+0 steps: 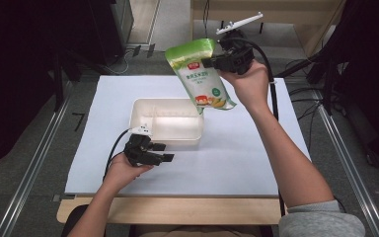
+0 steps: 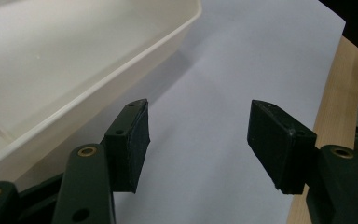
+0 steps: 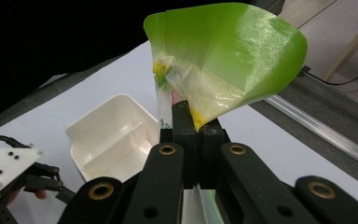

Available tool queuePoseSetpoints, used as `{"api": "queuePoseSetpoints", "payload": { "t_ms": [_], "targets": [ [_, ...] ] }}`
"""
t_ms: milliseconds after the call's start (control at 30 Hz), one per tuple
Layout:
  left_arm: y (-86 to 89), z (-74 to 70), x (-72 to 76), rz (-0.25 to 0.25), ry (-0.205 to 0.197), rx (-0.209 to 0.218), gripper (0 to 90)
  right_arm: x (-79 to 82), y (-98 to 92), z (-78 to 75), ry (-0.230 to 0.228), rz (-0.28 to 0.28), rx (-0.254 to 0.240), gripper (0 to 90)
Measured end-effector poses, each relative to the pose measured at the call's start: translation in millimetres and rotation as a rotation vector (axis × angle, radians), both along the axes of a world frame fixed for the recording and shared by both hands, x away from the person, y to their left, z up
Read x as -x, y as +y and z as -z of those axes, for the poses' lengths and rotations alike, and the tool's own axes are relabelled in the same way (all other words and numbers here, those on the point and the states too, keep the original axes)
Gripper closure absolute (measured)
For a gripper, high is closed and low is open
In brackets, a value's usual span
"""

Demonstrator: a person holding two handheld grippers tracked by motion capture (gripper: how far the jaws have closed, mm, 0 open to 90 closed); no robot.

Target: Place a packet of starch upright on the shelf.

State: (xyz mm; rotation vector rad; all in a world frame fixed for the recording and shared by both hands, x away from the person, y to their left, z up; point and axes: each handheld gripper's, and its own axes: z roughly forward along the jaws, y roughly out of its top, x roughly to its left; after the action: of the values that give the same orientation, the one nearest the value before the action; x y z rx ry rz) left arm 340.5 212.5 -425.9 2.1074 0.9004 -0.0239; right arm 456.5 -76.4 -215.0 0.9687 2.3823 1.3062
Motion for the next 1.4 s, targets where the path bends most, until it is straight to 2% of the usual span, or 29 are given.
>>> {"api": "queuePoseSetpoints", "payload": {
  "t_ms": [300, 567, 700, 1100, 1400],
  "targets": [
    [0.8, -0.1, 0.1, -0.004, -0.003, 0.015, 39.6, -5.0, 26.7, 7.6, 0.014, -0.027, 0.009, 90.0],
    [0.5, -0.6, 0.3, 0.000, -0.004, 0.009, 39.6, -10.1, 45.1, 15.5, 0.040, -0.039, 0.007, 90.0],
    [1.0, -0.9, 0.3, -0.001, -0.005, 0.010, 39.6, -13.7, 54.3, 20.5, 0.046, -0.044, 0.022, 90.0],
    [1.5, -1.5, 0.7, 0.001, -0.009, 0.019, 39.6, -21.2, 80.5, 42.1, 0.071, -0.064, 0.032, 90.0],
    [1.8, -1.8, 1.1, -0.001, -0.010, 0.024, 39.6, -27.8, 100.1, 63.5, 0.114, -0.067, 0.038, 90.0]
  ]
}}
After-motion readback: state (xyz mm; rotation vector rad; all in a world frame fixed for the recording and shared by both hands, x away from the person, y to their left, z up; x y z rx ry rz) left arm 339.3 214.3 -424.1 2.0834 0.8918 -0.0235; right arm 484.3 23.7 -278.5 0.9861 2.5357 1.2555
